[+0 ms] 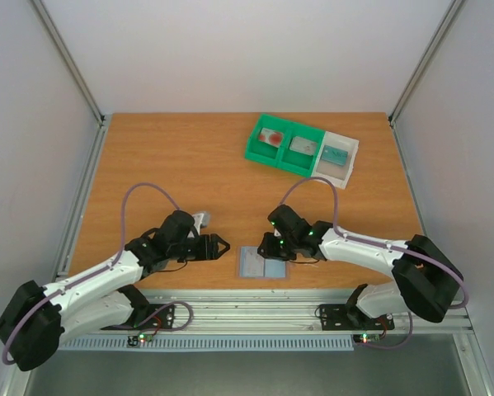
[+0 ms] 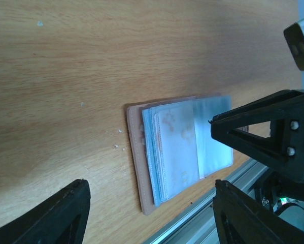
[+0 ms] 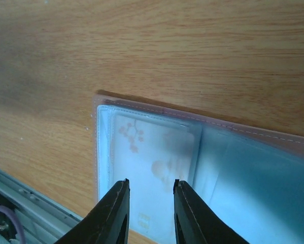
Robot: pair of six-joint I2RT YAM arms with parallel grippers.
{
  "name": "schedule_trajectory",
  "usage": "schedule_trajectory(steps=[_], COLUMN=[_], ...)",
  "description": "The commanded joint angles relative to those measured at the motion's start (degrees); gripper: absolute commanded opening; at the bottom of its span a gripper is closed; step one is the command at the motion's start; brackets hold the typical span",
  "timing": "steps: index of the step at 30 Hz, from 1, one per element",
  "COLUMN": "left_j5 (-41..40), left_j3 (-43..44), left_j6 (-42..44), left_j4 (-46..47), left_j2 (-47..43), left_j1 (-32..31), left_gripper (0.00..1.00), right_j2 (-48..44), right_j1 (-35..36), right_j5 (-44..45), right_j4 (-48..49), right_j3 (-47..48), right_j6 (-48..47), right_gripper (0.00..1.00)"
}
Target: Take the credit cards out of the card holder
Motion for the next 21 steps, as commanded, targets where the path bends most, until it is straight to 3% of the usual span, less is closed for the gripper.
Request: schedule_trajectory(steps=[1, 14, 21], left_j5=[2.47, 4.55, 5.22], left_j3=[-1.07, -0.75, -2.43], left_j6=[-1.93, -2.42, -3.55], left_j4=[6.15, 7.46, 9.02], left_j2=[1.25, 4.67, 4.58], left_j1=[0.15, 0.15, 0.19], left_gripper=[0.67, 0.62, 0.58], right_j2=[1.88, 8.78, 8.48], right_j1=[2.12, 5.62, 6.92], right_j5=[3.64, 3.24, 3.66], right_j4=[0.61, 4.62, 5.63], right_j3=[0.2, 0.77, 0.89], right_j6=[1.03, 2.65, 2.54], right_gripper=[0.26, 0.25, 0.1])
